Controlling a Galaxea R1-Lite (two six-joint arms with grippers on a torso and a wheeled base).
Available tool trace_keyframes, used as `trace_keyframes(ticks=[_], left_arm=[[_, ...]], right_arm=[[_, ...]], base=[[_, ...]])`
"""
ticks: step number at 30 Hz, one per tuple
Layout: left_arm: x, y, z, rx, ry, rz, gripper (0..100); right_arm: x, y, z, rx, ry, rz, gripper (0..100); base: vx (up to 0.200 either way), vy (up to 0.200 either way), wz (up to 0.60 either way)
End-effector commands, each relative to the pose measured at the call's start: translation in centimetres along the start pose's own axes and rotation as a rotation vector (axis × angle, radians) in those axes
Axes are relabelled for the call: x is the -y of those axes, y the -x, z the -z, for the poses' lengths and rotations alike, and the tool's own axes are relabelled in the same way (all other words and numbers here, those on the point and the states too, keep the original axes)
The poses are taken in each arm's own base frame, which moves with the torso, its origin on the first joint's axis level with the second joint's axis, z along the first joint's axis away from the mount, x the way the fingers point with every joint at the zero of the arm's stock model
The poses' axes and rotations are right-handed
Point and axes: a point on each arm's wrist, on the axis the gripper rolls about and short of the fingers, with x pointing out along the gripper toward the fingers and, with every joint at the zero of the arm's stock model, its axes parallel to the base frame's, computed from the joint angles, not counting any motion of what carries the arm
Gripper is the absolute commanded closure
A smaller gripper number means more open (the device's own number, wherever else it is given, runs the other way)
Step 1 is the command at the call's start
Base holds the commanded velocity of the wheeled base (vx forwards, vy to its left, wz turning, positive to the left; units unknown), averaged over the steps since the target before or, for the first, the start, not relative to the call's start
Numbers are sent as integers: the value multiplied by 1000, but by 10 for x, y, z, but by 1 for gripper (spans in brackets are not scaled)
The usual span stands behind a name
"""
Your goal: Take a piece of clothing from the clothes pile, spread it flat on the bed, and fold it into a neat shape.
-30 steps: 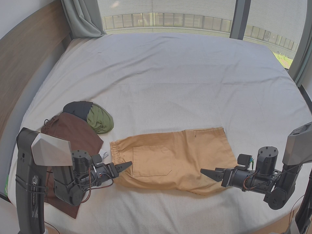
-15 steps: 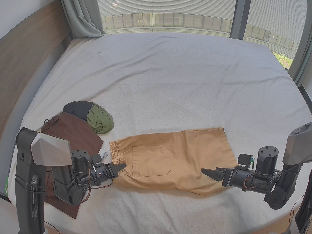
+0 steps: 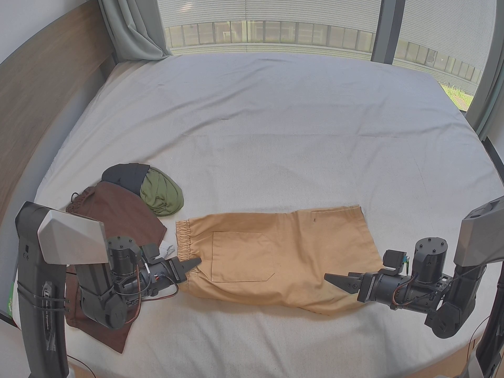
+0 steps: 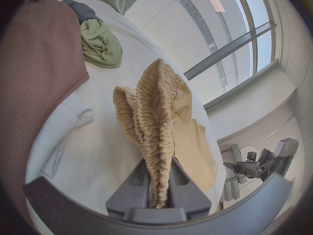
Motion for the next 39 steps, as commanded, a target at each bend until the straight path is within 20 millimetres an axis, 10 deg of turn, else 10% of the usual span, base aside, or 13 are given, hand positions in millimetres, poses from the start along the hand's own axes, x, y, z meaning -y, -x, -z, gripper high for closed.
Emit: trace_keyframes(ticks=[1,39], left_arm=[[0,4,-4,12,-2,3,100],[-9,43,-35,31,10,77,100]], right_arm=[[0,-1,1,-5,-1,0,0],[0,-1,2,-8,-2,1,0]], base=[[0,0,0],[0,0,0]])
